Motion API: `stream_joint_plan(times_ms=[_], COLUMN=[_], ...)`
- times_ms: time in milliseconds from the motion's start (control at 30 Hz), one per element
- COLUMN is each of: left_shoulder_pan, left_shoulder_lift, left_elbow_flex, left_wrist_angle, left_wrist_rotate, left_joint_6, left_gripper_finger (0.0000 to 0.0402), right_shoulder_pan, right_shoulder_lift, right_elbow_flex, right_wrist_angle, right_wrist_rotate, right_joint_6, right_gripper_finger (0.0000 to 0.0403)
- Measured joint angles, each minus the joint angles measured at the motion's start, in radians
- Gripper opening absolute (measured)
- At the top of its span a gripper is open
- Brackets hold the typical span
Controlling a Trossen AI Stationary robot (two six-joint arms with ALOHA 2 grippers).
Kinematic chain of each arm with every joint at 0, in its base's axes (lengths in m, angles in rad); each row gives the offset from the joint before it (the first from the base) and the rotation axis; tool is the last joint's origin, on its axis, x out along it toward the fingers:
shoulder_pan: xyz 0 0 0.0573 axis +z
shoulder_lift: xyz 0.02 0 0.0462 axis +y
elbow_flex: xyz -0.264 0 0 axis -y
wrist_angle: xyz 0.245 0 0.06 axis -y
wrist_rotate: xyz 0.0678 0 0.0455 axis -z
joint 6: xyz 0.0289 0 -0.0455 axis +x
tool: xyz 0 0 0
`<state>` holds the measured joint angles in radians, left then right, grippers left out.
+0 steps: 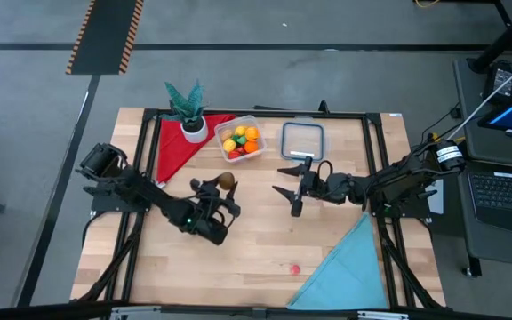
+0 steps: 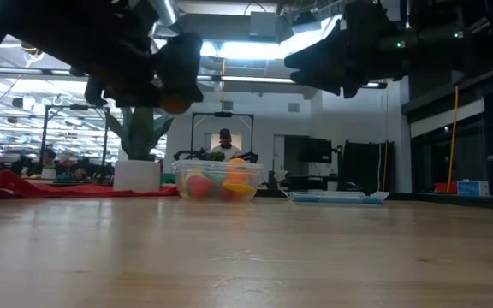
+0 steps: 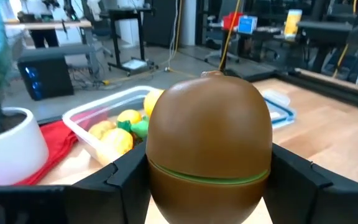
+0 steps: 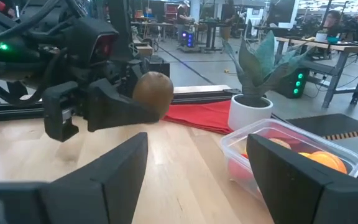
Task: Pick and placing Produce into tupperware
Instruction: Put the kiwi into the transparent bin
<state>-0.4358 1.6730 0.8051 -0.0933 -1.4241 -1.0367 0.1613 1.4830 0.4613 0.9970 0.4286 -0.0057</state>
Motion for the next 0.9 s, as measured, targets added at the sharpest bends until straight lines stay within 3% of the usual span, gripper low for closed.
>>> stream_joint_plan(times_ms=[167, 433, 667, 900], left_shoulder_pan=[0.025, 0.072, 0.235, 0.335], left_shoulder_lift=[0.000, 0.000, 0.000, 0.000], left_elbow_flex=[0.000, 0.000, 0.000, 0.000], left_wrist_angle=[-0.003, -0.003, -0.004, 0.098], left_wrist_rotate=[0.075, 0.106, 0.283, 0.322], left_joint_6=[0.001, 0.033, 0.119, 0.297], left_gripper_finger=[0.0232, 0.0232, 0.0232, 0.0232], right_shoulder_pan=[-0.009, -0.038, -0.108, -0.145], right_shoulder_lift=[0.000, 0.000, 0.000, 0.000], right_elbow_flex=[0.000, 0.000, 0.000, 0.000], right_wrist_angle=[0.000, 0.000, -0.008, -0.060], right_wrist_rotate=[0.000, -0.001, 0.000, -0.003], right_joint_6=[0.001, -0.027, -0.026, 0.001], right_gripper_finger=[0.0275, 0.0275, 0.0275, 0.0275])
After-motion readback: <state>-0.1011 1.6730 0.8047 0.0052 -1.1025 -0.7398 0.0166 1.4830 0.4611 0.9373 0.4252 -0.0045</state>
